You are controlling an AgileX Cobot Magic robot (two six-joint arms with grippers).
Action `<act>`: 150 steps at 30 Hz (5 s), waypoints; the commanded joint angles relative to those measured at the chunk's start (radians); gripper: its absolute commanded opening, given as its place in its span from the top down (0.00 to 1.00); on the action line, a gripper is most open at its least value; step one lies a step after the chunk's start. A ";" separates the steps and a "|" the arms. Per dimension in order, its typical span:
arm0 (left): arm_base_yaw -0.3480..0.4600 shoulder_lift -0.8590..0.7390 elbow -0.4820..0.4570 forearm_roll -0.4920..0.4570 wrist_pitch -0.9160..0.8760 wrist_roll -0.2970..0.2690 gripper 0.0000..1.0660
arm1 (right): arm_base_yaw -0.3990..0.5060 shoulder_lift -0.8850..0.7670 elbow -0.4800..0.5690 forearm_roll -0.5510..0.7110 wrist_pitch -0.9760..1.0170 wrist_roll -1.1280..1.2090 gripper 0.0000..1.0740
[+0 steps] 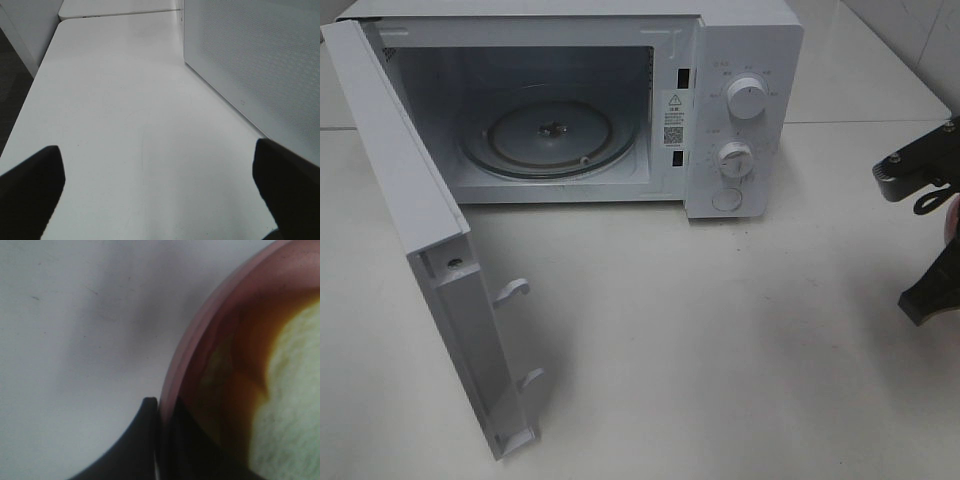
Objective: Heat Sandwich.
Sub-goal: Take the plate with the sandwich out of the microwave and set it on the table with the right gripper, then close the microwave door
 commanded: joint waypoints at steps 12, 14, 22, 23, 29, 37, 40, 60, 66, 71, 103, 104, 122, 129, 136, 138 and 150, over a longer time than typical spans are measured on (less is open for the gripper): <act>-0.006 -0.016 0.003 0.002 -0.007 -0.001 0.08 | -0.099 0.148 -0.009 -0.034 -0.131 0.132 1.00; -0.006 -0.016 0.003 0.002 -0.007 -0.001 0.08 | -0.099 0.164 -0.009 -0.034 -0.146 0.142 1.00; -0.006 -0.016 0.003 0.002 -0.007 -0.001 0.08 | -0.099 0.283 -0.009 -0.039 -0.277 0.216 1.00; -0.006 -0.016 0.003 0.002 -0.007 -0.001 0.08 | -0.099 0.304 -0.009 -0.039 -0.306 0.227 1.00; -0.006 -0.016 0.003 0.002 -0.007 -0.001 0.08 | -0.099 0.359 -0.009 -0.042 -0.351 0.236 1.00; -0.006 -0.016 0.003 0.002 -0.007 -0.001 0.08 | -0.099 0.387 -0.009 -0.041 -0.385 0.236 0.99; -0.006 -0.016 0.003 0.002 -0.007 -0.001 0.08 | -0.099 0.388 -0.009 -0.035 -0.377 0.238 0.97; -0.006 -0.016 0.003 0.002 -0.007 -0.001 0.08 | -0.099 0.371 -0.009 -0.007 -0.315 0.205 0.31; -0.006 -0.016 0.003 0.002 -0.007 -0.001 0.08 | -0.096 0.369 -0.009 0.013 -0.295 0.166 0.26; -0.006 -0.016 0.003 0.002 -0.007 -0.001 0.08 | -0.096 0.304 -0.009 0.066 -0.277 0.111 0.29; -0.006 -0.016 0.003 0.002 -0.007 -0.001 0.08 | -0.096 -0.343 -0.009 0.329 0.106 -0.128 0.29; -0.006 -0.016 0.003 0.002 -0.007 -0.001 0.08 | -0.096 -0.387 -0.009 0.342 0.131 -0.139 0.29; -0.006 -0.016 0.003 0.002 -0.007 -0.001 0.08 | -0.096 -0.789 0.072 0.355 0.244 -0.165 0.29; -0.006 -0.016 0.003 0.002 -0.007 -0.001 0.08 | -0.098 -0.935 0.144 0.359 0.237 -0.186 0.29; -0.006 -0.016 0.003 0.002 -0.007 -0.001 0.08 | -0.182 -1.051 0.186 0.379 0.227 -0.191 0.29; -0.006 -0.016 0.003 0.002 -0.007 -0.001 0.08 | -0.192 -1.064 0.186 0.379 0.224 -0.191 0.29; -0.006 -0.016 0.003 0.002 -0.007 -0.001 0.08 | -0.280 -1.218 0.219 0.389 0.162 -0.198 0.29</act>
